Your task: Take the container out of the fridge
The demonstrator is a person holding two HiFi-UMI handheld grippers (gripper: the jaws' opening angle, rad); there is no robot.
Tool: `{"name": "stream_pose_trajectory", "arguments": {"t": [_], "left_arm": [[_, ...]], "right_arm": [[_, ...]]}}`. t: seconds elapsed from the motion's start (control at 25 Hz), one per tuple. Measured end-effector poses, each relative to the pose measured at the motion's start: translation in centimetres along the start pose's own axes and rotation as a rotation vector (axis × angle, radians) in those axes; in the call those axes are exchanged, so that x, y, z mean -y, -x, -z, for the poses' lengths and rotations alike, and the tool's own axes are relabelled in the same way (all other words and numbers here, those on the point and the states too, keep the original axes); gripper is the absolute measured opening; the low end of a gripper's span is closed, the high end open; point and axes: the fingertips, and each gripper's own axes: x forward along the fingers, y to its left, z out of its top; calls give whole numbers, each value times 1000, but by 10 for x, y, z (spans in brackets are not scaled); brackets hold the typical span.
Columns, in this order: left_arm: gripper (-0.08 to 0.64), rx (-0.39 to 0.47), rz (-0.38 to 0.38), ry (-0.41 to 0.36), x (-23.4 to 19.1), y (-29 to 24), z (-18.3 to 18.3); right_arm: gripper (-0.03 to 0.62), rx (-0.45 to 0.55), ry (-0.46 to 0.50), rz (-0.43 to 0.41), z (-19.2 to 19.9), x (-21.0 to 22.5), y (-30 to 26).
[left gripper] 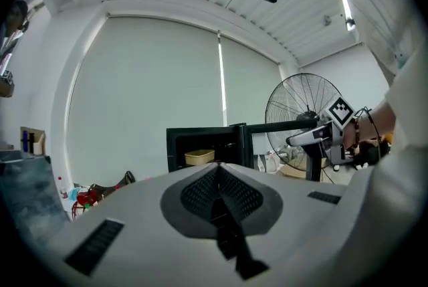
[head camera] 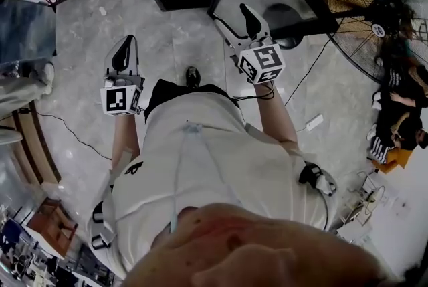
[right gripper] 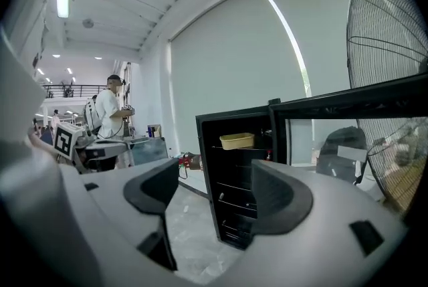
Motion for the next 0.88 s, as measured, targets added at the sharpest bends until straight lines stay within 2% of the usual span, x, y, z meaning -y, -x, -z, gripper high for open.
{"name": "stream_pose_trajectory", "arguments": {"t": [0.24,0.6,0.76,0.88], "left_arm": [[9,-34,-20,8,-7,-3,10],[9,-31,28,16,-13,-19,10],[9,-25,68,-13,-13,-22,4],[9,-22,65,-19,-22,-19,0]], "right_arm": [[326,0,-6,-19,-1,1,-10],[327,13,-22,31,-6,5,-6],[327,9,-35,46,-4,6,-4],[326,20,-56,66,-6,8,-9]]}}
